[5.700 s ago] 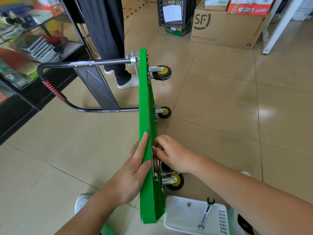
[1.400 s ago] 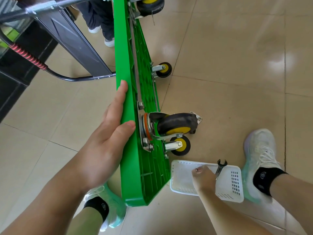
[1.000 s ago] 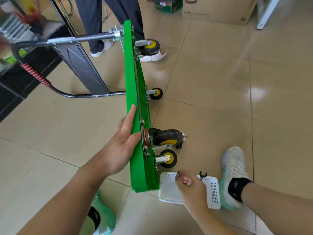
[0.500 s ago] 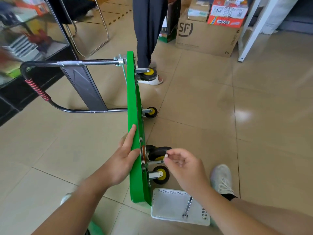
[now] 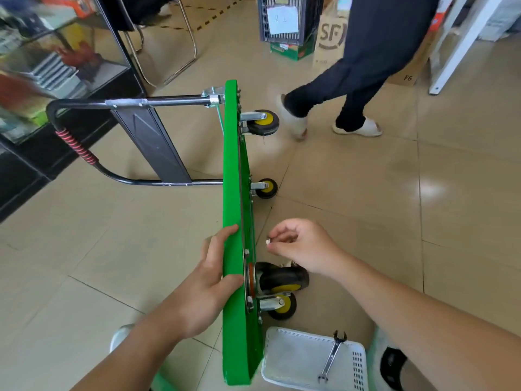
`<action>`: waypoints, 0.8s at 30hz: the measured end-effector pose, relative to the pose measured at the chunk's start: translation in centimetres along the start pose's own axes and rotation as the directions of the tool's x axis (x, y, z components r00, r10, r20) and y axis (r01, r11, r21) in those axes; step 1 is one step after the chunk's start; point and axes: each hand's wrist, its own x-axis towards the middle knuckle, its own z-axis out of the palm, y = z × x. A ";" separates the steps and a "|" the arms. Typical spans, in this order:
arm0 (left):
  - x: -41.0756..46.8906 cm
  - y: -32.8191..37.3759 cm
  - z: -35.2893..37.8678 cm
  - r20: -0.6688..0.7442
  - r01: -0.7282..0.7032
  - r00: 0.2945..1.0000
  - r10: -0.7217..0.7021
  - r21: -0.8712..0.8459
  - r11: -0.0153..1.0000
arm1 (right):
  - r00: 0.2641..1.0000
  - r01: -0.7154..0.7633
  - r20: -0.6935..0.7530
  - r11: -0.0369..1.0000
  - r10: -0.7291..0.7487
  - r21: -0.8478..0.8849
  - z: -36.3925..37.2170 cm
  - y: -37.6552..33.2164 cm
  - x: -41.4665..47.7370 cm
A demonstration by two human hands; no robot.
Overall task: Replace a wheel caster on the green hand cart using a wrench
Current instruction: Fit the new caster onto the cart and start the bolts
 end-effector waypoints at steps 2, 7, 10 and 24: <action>0.3 -0.1 -0.2 -0.012 0.006 1.000 -0.006 -0.009 1.000 | 0.995 -0.044 0.086 0.999 0.046 -0.025 0.2 0.2 1.2; 1.5 -0.2 -0.9 -0.028 0.029 0.999 -0.030 -0.033 0.999 | 0.963 -0.126 0.240 0.992 0.127 -0.017 1.2 0.7 3.6; 2.1 -0.1 -1.3 -0.031 0.033 0.999 -0.035 -0.046 0.998 | 0.941 -0.153 0.298 0.987 0.159 -0.043 2.0 1.2 4.6; 2.2 0.5 -1.4 -0.012 0.048 0.999 -0.049 -0.029 0.998 | 0.837 -0.402 0.411 0.915 0.360 0.017 3.2 1.1 5.1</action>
